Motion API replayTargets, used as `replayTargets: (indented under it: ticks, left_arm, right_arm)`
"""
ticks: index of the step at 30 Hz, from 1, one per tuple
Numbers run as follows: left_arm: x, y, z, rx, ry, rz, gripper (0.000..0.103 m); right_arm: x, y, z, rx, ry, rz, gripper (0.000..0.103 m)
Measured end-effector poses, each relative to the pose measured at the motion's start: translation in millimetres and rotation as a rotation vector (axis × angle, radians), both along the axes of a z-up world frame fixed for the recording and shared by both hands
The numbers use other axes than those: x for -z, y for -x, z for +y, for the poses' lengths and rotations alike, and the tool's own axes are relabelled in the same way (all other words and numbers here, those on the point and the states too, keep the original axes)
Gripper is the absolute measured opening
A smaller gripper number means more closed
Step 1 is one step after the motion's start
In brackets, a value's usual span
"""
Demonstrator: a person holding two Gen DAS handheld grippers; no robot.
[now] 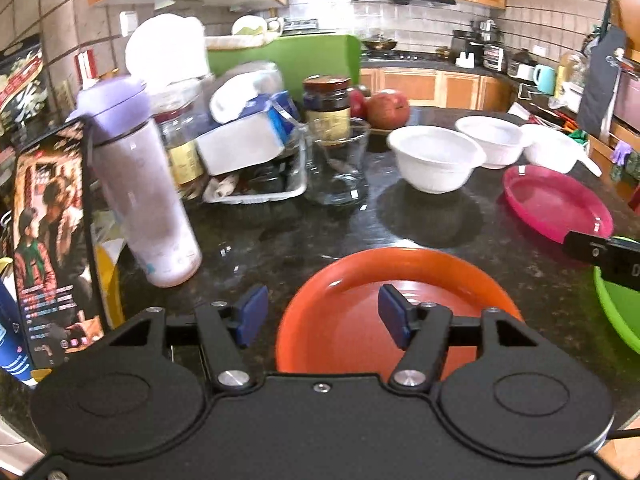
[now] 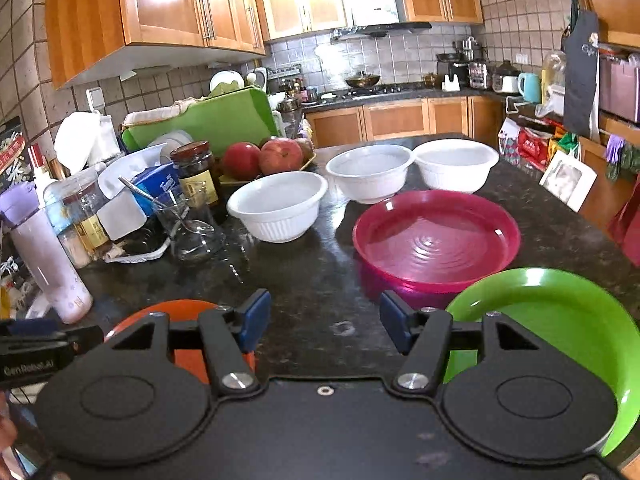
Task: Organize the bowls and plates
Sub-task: 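Lift the orange plate with the left tool, set it aside, open, then move the open left tool to the rim of the green plate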
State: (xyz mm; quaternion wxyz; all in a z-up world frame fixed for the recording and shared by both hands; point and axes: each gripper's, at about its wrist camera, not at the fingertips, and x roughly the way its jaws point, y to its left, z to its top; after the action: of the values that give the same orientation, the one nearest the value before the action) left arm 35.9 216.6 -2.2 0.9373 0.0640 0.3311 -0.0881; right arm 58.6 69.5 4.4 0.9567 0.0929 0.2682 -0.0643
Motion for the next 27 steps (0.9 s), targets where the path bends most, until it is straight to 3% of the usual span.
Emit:
replayTargets:
  ticks: [4, 12, 27]
  left_arm:
    - [-5.2, 8.6, -20.9, 0.020, 0.002, -0.013, 0.066]
    - [-15.4, 21.2, -71.8, 0.024, 0.009, -0.034, 0.068]
    - [-4.6, 21.0, -159.7, 0.073, 0.066, 0.052, 0.068]
  right_arm:
    - [-4.8, 14.2, -13.8, 0.012, 0.074, -0.050, 0.063]
    - [-18.1, 43.1, -69.5, 0.097, 0.153, -0.158, 0.075]
    - [-12.5, 77.7, -176.5, 0.116, 0.157, -0.114, 0.078]
